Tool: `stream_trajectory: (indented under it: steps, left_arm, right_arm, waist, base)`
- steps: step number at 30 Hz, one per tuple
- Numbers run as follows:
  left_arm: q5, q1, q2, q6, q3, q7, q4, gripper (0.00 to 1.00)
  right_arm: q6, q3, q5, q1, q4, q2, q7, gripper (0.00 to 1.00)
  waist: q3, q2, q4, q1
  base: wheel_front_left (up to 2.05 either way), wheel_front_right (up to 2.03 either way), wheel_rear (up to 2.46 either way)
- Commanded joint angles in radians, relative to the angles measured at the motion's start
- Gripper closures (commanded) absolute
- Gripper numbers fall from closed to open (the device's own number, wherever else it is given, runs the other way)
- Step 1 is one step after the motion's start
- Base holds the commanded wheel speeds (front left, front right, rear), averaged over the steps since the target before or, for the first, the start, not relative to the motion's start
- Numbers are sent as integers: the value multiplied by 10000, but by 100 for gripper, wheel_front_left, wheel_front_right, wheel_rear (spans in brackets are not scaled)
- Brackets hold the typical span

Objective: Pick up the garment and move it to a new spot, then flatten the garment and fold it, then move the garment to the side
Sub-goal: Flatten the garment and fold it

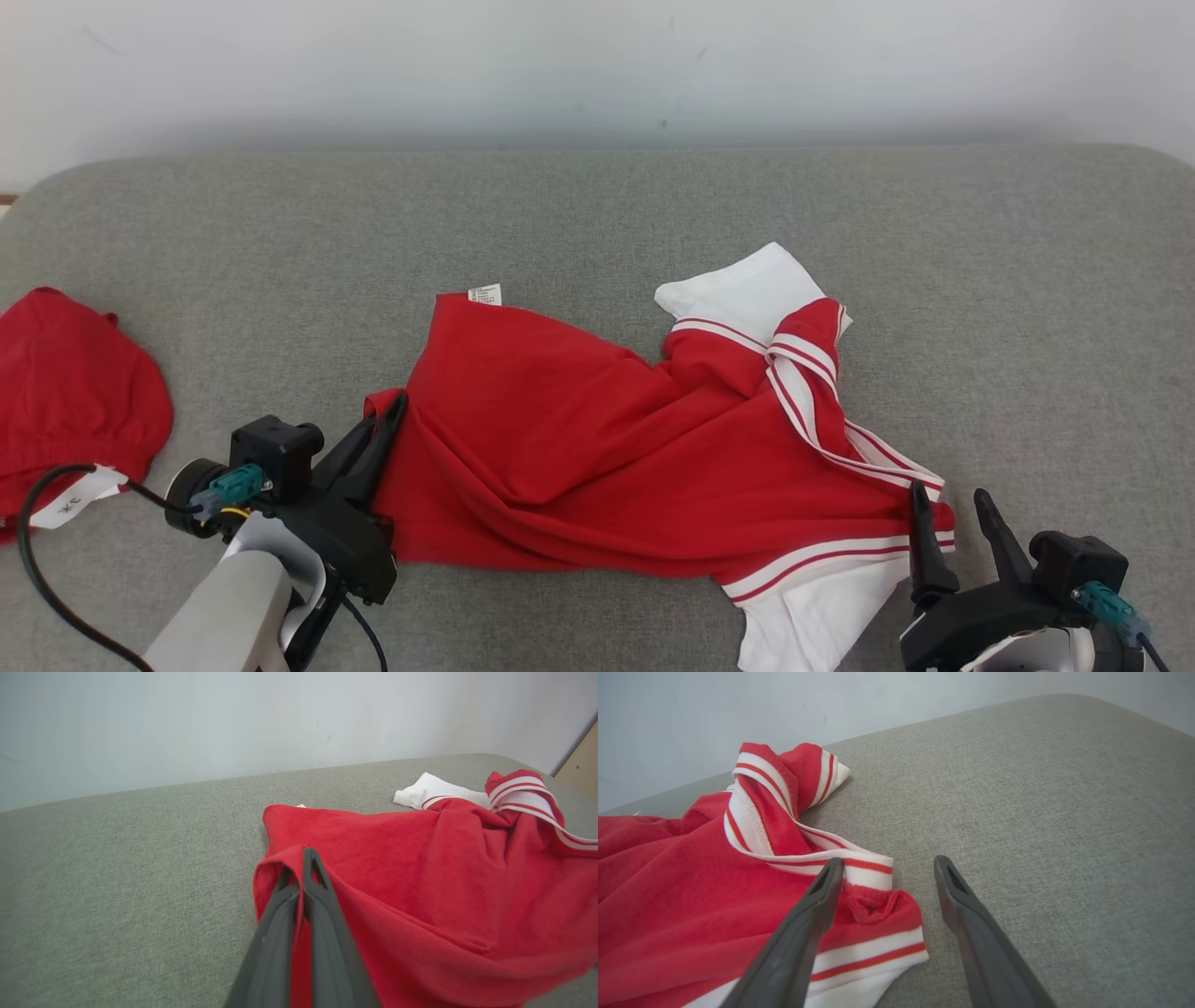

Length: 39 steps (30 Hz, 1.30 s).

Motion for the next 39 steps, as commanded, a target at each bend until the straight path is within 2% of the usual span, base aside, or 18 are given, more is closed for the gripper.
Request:
stream_trajectory:
  steps: [1,2,5,12,21,24,29,39]
  left_arm:
    - [66,-86,40,13,-116,-58,197,79]
    - [68,-98,14,13,-90,-58,197,52]
    - [58,68,-50,13,92,-59,109,0]
    - [-40,813,-136,12,1040,-56,-366,0]
    - [286,2838,-385,11,2436,-51,-2122,0]
    - [327,3331,-503,11,2525,-50,-2359,0]
    - [80,3718,-595,12,2560,-50,-2015,0]
    - [-168,3452,-587,11,2388,-50,-860,0]
  right_arm:
    - [9,59,69,-43,40,-50,-39,0]
    - [9,65,63,-48,42,-46,-38,0]
    - [9,25,36,-17,51,-29,-48,0]
    - [9,1,65,127,139,29,-114,0]
    - [9,-79,143,228,241,105,-230,0]
    - [9,-124,152,242,264,121,-248,0]
    - [9,-53,140,151,327,130,-233,0]
    - [9,-34,151,111,307,110,-225,0]
  waist:
    - [23,-1,-64,0]
    - [22,-1,-77,0]
    - [-5,-1,-73,0]
    - [-157,-1,42,0]
    - [-202,-1,368,0]
    - [-176,-1,492,0]
    - [-183,-1,502,0]
    - [-115,-1,129,0]
  base:
    - [0,0,0]
    - [0,0,0]
    - [0,0,0]
    - [0,0,0]
    - [0,0,0]
    - [0,0,0]
    - [0,0,0]
    - [0,0,0]
